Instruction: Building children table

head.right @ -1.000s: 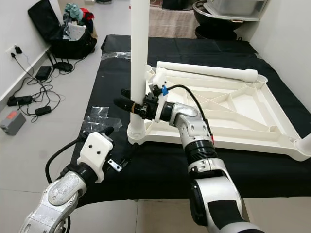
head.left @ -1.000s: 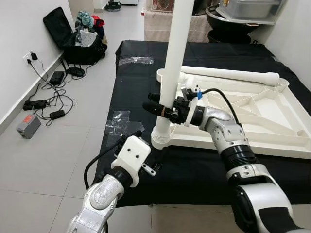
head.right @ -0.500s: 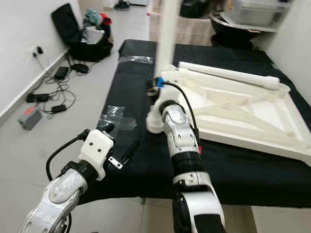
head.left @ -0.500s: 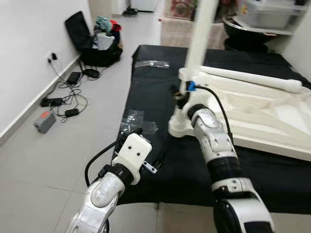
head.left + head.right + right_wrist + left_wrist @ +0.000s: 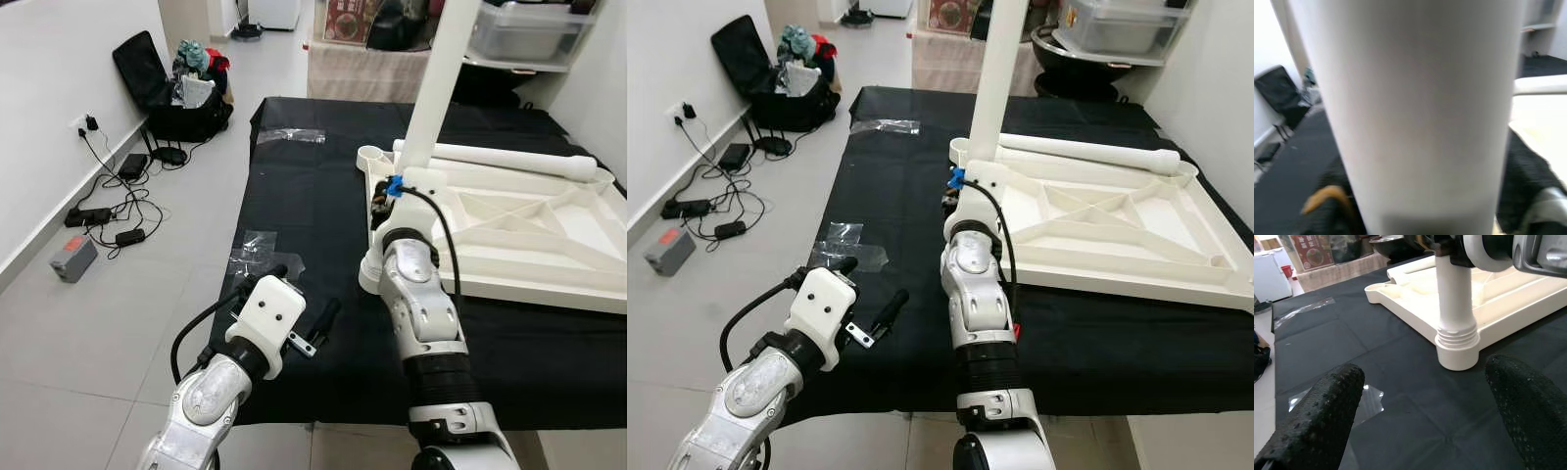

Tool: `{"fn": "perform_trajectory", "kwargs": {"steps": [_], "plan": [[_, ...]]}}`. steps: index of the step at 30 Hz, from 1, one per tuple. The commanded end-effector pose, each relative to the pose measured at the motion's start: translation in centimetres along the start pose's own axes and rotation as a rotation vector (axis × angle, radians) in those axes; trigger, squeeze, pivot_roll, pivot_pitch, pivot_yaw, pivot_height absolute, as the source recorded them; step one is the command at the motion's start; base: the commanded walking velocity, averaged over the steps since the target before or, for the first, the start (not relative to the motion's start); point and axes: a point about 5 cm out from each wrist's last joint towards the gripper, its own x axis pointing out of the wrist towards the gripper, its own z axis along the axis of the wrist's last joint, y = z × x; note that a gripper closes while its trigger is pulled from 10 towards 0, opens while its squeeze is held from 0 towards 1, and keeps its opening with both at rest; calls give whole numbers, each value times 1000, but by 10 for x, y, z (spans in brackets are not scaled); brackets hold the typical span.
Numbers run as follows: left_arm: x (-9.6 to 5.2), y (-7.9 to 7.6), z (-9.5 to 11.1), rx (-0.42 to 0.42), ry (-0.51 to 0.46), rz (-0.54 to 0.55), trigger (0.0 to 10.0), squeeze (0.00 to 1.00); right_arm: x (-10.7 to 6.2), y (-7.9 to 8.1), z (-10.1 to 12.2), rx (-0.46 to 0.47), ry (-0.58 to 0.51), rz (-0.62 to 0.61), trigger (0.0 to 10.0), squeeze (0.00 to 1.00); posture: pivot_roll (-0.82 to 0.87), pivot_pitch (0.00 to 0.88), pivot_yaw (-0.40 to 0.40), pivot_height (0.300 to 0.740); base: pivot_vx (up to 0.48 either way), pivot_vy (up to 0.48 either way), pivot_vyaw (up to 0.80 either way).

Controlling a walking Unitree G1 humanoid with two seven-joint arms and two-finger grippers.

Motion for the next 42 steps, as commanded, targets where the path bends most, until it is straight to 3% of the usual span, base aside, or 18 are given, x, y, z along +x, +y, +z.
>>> {"fn": "perform_trajectory", "kwargs": {"steps": [1,2,5,6,7,9,10,11,14,18,19,21,25,27,28,29,36,42], "plan": [[0,-2,-2,-5,16,1,10000,0,-2,8,-7,59,7,71,10000,1000,107,125,-65,740,0,0,0],[1,-2,-2,-5,14,1,10000,0,3,4,-8,59,8,130,10000,745,108,126,-66,740,0,0,0],[1,-2,-1,-5,14,1,10000,0,6,2,-9,66,13,172,10000,745,108,126,-66,740,0,0,0],[1,-2,-1,-4,13,2,10000,0,10,2,-12,135,70,318,10000,0,107,126,-66,740,0,0,0],[1,-2,-1,-4,13,2,10000,0,10,2,-12,135,70,318,10000,0,107,126,-66,740,0,0,0],[1,-1,-1,-2,11,2,10000,0,8,3,-11,216,149,700,10000,0,106,114,-62,740,0,0,0],[1,-1,-1,-2,10,2,10000,0,4,1,-10,246,171,830,10000,0,106,114,-62,740,0,0,0],[1,-1,-1,-2,10,2,10000,0,4,1,-10,246,171,830,10000,0,106,114,-62,740,0,0,0],[1,-3,1,-3,3,-7,10000,0,3,-2,-2,309,174,1006,10000,0,109,113,-59,740,0,0,0],[1,-5,3,0,-3,-15,10000,0,5,0,3,305,165,1086,10000,0,115,109,-63,740,0,0,0],[0,-7,5,1,-7,-21,10000,0,6,3,5,274,158,1161,10000,0,123,111,-66,740,0,0,0],[0,-7,5,1,-7,-21,10000,0,6,3,5,274,158,1161,10000,0,123,111,-66,740,0,0,0],[0,-9,9,2,-16,-28,10000,0,0,23,-4,119,169,1379,10000,0,130,113,-69,740,0,0,0],[0,-9,9,1,-17,-29,10000,0,-1,25,-5,108,170,1393,10000,0,130,113,-69,740,0,0,0],[0,-9,9,1,-17,-29,10000,0,0,25,-7,85,175,1391,510,0,130,114,-70,740,0,0,0],[0,-10,9,1,-17,-30,10000,0,0,25,-9,75,185,1382,0,0,130,117,-70,740,0,0,0],[0,-9,9,3,-15,-25,10000,0,8,15,-13,2,179,1244,0,0,126,119,-71,740,0,0,0],[1,-9,9,2,-14,-22,10000,0,24,2,-12,-9,151,952,0,0,118,122,-69,740,0,0,0]]}}
